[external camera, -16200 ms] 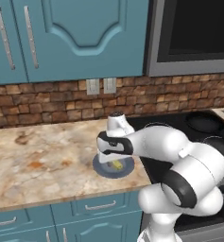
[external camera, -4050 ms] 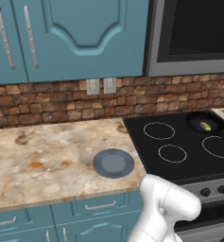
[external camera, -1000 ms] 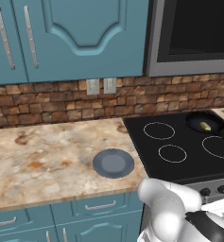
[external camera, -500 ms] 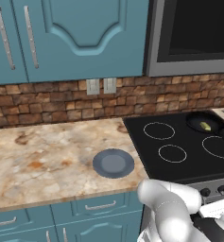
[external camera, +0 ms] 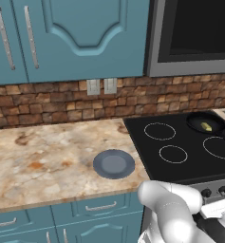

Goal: Pick up the butter stick and place it in the pan. Then turn on the burner for the pan.

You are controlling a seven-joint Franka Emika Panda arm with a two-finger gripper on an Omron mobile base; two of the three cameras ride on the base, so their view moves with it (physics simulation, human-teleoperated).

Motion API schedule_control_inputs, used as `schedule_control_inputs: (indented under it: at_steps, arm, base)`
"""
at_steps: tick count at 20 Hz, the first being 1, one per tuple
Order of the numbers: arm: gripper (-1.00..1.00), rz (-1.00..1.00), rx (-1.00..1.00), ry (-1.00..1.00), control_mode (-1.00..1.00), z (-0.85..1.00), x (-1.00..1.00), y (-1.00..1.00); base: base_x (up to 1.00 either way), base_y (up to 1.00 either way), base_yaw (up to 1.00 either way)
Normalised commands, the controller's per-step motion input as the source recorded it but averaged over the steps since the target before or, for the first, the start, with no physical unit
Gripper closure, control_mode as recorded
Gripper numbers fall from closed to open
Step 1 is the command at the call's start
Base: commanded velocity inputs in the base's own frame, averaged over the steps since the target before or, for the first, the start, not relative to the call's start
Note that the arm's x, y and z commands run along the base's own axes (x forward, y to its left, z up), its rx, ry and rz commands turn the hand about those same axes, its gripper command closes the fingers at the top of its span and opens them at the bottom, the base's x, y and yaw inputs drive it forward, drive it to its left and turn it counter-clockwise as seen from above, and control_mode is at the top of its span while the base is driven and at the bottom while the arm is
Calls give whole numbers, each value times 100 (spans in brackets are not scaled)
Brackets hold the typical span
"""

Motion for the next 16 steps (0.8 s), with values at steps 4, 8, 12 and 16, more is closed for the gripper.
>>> schedule_control_inputs:
  at_steps: [4, 8, 12, 16]
  arm:
    - [-100, 0, 5, 9, -100, -1, 7, 0]
    - [-100, 0, 4, 8, -100, -6, 8, 0]
    - [-100, 0, 5, 7, -100, -9, 6, 0]
    - [-100, 0, 7, 2, -100, -11, 1, -3]
  base:
    - [0, 0, 0]
    - [0, 0, 0]
    - [0, 0, 0]
    - [0, 0, 0]
